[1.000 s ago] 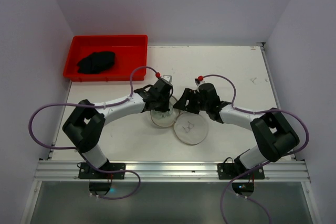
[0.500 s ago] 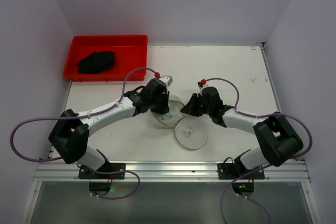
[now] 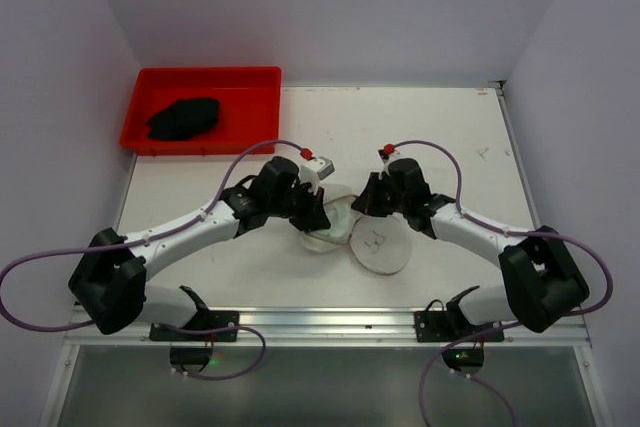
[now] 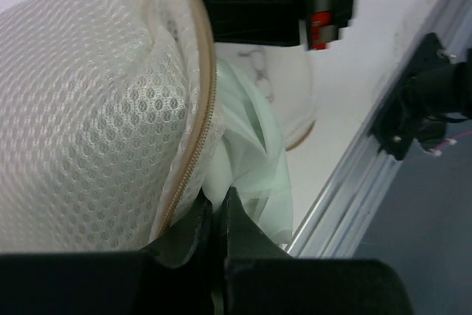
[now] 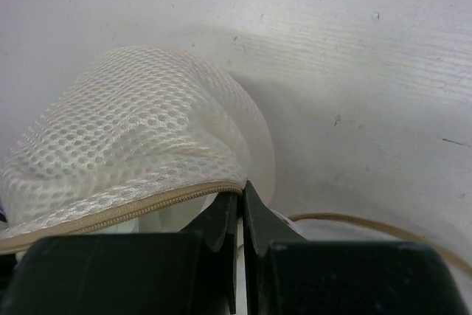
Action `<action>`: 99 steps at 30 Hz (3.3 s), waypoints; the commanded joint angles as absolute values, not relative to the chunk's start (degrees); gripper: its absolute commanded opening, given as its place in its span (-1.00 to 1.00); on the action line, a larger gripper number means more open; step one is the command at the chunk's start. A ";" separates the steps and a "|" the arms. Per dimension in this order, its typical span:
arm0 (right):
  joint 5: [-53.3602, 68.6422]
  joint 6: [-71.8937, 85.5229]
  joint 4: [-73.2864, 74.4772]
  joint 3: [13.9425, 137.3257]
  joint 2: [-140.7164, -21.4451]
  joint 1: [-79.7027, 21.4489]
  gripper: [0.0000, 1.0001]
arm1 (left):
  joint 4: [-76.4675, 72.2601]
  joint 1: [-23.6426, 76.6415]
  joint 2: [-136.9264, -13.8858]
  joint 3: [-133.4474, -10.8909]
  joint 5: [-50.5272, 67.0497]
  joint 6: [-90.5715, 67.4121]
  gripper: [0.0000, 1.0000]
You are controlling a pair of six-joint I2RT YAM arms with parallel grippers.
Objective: Unzip the laundry bag and remove the bra
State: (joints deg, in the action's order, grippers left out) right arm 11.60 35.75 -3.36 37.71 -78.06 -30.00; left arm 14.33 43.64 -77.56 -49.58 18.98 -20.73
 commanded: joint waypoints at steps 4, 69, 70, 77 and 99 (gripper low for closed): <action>13.45 34.98 -2.46 41.57 -81.21 -30.76 -1.00 | 3.52 44.73 -81.29 -56.42 39.98 -17.05 -1.00; 8.61 30.50 15.29 44.56 -79.36 -33.40 -0.86 | 13.26 10.63 -129.91 -115.04 -8.18 3.61 0.34; 8.61 30.32 15.55 45.34 -79.45 -33.40 -0.81 | 13.71 10.72 -127.12 -114.44 -7.22 2.73 0.55; 8.62 30.14 17.14 48.78 -78.93 -33.40 0.05 | 18.62 16.94 -106.55 -98.56 1.46 -2.98 0.96; 28.38 45.87 11.45 30.07 -70.47 -37.09 0.66 | 11.78 37.62 -101.25 -64.87 -4.66 -15.55 -0.05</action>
State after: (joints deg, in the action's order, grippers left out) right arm 22.31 41.52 16.21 32.42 -68.05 -37.08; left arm 15.62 37.30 -101.03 -66.13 -3.03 -12.23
